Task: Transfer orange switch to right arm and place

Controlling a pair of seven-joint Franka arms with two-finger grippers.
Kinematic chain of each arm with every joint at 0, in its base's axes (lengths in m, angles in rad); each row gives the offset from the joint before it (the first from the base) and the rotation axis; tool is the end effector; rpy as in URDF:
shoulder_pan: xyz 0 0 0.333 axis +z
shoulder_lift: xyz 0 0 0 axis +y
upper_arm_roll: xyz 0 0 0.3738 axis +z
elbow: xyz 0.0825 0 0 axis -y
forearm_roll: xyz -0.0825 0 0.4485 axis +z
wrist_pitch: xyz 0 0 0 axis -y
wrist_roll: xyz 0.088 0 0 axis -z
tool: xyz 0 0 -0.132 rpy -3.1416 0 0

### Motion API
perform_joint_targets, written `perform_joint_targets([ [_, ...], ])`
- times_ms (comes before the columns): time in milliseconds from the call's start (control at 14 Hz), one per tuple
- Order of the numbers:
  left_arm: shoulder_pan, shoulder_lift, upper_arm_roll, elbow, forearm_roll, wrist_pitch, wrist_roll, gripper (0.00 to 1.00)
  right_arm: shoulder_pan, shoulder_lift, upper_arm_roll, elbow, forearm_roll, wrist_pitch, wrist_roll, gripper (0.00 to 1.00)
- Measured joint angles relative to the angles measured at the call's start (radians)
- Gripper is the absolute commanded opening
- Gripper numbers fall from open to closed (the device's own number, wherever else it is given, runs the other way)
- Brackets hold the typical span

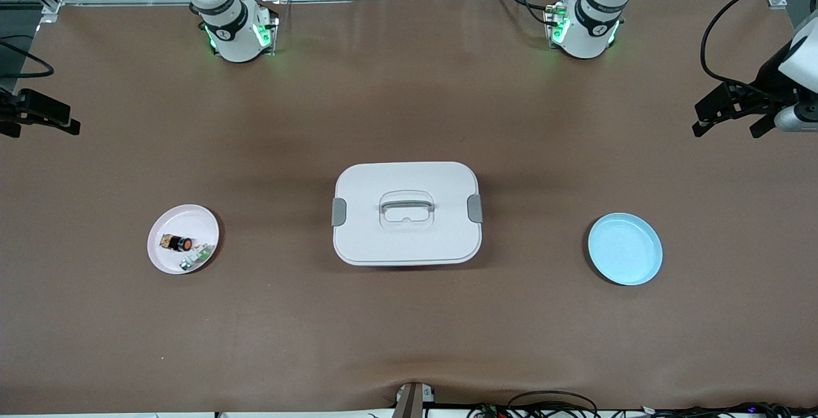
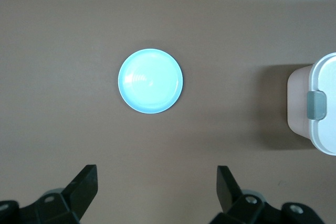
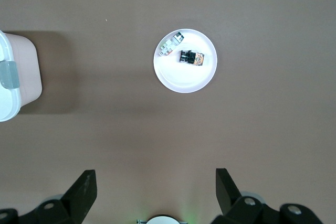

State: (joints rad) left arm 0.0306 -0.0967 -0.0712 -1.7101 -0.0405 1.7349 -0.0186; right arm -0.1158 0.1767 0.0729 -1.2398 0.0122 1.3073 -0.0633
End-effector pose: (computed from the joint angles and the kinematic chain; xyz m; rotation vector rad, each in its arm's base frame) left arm 0.6003 -0.0311 0.6559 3.0989 -0.0277 0.1865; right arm 0.6496 -0.0314 0.6964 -3.1064 -0.0350 0.1667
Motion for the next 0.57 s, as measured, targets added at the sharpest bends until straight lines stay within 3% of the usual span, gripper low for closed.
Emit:
perform_joint_targets([
  [571, 0.000, 0.000, 0.000, 0.000, 0.000, -0.001, 0.000, 1.00, 0.002, -0.062, 0.000, -0.094, 0.002, 0.042, 0.003, 1.00],
])
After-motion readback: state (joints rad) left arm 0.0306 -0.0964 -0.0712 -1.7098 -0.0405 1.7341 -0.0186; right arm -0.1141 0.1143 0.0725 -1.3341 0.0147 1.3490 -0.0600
